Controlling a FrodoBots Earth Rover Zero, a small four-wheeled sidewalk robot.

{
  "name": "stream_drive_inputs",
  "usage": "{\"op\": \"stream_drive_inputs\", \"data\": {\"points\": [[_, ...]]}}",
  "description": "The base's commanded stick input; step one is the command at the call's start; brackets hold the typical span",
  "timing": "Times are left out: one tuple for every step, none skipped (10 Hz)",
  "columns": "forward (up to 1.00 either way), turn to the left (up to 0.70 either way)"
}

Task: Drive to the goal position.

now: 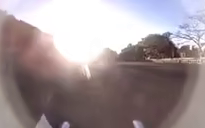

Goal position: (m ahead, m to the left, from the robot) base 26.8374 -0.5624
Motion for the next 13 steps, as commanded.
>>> {"op": "stream_drive_inputs", "data": {"points": [[0.5,0.0],[0.5,-0.07],[0.5,-0.42],[0.5,-0.11],[0.5,0.0],[0.5,0.0],[0.5,-0.09],[0.5,-0.5],[0.5,-0.5],[0.5,-0.12],[0.5,0.0],[0.5,-0.05],[0.5,-0.33]]}}
